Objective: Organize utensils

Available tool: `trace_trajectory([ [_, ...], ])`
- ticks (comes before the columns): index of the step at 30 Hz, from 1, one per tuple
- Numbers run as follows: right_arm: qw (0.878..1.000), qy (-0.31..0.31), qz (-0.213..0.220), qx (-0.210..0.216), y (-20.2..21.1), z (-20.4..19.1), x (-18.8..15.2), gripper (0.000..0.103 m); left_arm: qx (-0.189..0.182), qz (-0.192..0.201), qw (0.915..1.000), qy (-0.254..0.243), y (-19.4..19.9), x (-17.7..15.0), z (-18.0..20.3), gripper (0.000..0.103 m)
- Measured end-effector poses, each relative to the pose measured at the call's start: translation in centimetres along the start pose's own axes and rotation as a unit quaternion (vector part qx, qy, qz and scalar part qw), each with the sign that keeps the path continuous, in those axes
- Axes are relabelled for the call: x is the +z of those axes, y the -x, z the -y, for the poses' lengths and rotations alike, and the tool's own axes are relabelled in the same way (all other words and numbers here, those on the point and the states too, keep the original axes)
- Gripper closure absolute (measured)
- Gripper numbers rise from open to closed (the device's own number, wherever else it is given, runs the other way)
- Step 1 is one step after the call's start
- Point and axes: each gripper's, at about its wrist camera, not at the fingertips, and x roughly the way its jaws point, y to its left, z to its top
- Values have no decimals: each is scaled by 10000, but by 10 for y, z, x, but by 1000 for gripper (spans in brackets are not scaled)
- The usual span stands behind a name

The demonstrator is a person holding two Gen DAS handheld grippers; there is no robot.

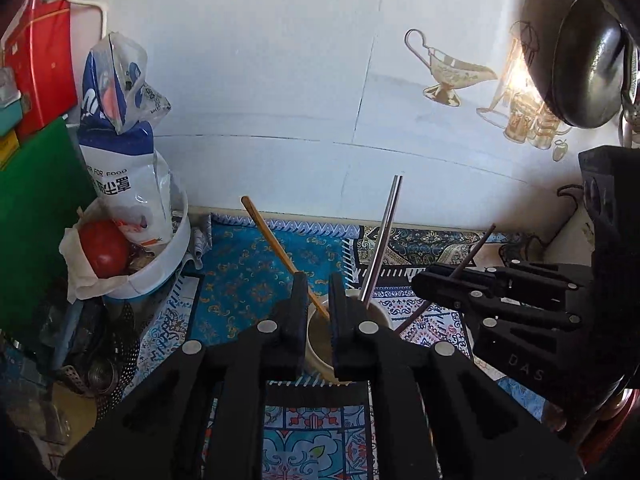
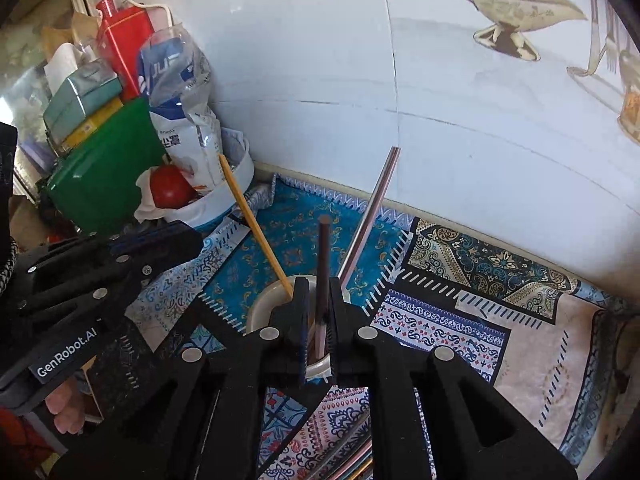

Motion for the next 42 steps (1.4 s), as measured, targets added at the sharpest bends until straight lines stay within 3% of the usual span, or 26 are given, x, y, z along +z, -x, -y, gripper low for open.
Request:
trace_trajectory([
  [5,9991,47,405,-150,41,-10,-6,77,-28,217,9997,-135,31,-6,7,83],
  [13,9942,-5,920,-563,98,-20,-29,59,-126,389,9985,-370,66,-24,19,69],
  [19,9923,-205,951,-768,115,-20,-58,51,-202,229,9977,-612,70,-47,32,67],
  [30,9877,-662,143,-1410,95,3,-141,51,-526,-830,9910,-910,21,-118,61,66],
  [37,9819,-1046,-496,-1500,61,21,-198,51,-510,-1635,9783,-1166,-28,-173,78,66],
  [42,9797,-1231,-748,-1396,41,23,-225,54,-697,-1971,9710,-1161,-50,-190,83,70],
])
